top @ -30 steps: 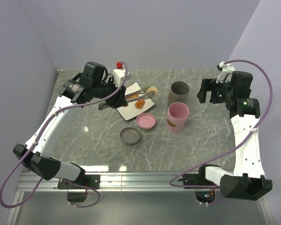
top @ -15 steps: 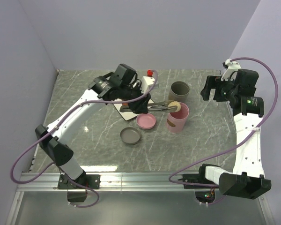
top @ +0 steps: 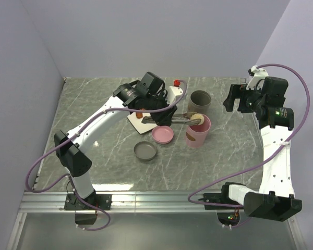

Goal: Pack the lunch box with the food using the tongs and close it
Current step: Place the fake food in the packing box, then pick up the fake food from the plate.

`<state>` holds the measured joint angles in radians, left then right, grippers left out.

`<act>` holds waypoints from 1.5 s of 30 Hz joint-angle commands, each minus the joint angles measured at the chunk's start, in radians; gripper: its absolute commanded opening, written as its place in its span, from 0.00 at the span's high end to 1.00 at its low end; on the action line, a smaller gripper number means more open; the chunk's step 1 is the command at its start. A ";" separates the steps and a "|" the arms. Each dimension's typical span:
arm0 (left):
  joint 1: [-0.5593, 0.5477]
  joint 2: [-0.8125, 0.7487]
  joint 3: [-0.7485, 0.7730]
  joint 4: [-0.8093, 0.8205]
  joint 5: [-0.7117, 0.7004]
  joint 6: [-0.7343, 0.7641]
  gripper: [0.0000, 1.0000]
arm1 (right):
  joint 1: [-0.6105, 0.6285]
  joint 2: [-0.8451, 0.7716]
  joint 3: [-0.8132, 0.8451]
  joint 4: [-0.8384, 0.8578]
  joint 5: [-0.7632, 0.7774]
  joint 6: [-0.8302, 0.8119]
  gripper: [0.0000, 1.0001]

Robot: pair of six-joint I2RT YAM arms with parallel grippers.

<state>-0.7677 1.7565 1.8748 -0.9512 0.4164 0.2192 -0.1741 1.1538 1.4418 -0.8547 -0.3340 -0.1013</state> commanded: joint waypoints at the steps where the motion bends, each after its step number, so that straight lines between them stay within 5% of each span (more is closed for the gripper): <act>1: -0.013 0.018 0.064 0.037 -0.014 -0.009 0.52 | -0.007 -0.009 0.017 0.008 -0.007 0.000 0.00; 9: -0.018 0.043 0.101 0.028 -0.022 -0.011 0.36 | -0.007 -0.013 0.011 0.008 -0.016 -0.003 0.00; 18: -0.012 -0.029 0.104 0.032 -0.059 -0.021 0.39 | -0.008 0.003 0.025 0.005 -0.019 -0.001 0.00; 35: 0.487 -0.314 -0.275 0.063 0.042 -0.040 0.41 | -0.007 0.015 0.026 0.002 -0.028 -0.001 0.00; 45: 0.539 -0.284 -0.430 0.094 0.070 0.011 0.39 | -0.007 0.012 0.016 0.005 -0.020 -0.005 0.00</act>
<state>-0.2260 1.4662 1.4357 -0.9066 0.4389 0.2047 -0.1749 1.1683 1.4418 -0.8547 -0.3496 -0.1017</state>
